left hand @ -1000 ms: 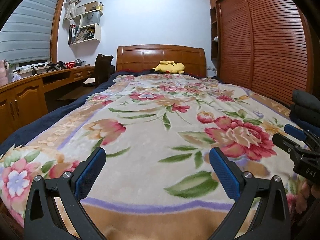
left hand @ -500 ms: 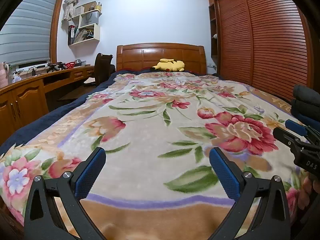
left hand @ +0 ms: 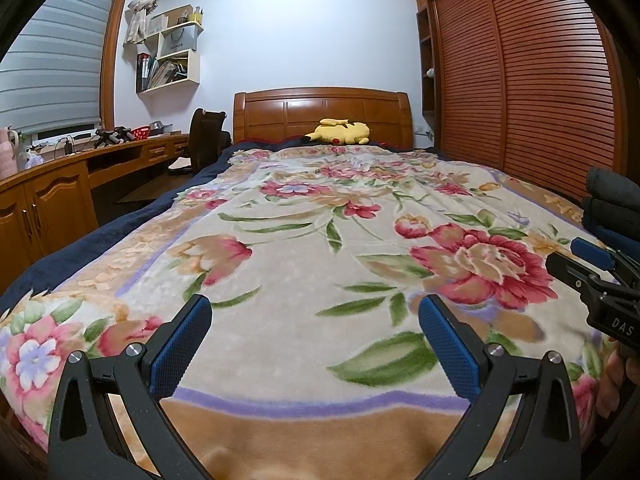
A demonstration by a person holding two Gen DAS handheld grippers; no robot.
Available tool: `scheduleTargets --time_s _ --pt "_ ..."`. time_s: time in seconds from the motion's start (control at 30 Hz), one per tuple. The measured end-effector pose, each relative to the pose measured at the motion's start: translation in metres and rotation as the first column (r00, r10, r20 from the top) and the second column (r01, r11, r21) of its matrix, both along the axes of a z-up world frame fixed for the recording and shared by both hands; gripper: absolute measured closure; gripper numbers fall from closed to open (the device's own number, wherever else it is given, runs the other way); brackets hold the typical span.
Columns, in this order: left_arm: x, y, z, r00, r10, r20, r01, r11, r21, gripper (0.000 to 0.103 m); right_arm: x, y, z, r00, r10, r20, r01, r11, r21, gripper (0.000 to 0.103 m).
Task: Fold large clothes
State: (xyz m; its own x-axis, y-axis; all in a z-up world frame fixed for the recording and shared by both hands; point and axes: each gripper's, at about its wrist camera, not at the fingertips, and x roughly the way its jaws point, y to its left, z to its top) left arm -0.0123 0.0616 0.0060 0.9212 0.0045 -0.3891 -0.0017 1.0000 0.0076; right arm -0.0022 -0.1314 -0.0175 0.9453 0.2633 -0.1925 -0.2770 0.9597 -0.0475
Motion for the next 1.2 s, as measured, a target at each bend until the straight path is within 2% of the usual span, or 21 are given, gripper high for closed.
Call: scheduleTargets --time_s 1.2 --pt "-0.003 -0.002 0.004 0.999 0.005 0.044 -0.005 1.0 0.011 0.0 -0.003 -0.013 0.001 1.0 -0.003 0.011 0.003 1.0 0.022 0.026"
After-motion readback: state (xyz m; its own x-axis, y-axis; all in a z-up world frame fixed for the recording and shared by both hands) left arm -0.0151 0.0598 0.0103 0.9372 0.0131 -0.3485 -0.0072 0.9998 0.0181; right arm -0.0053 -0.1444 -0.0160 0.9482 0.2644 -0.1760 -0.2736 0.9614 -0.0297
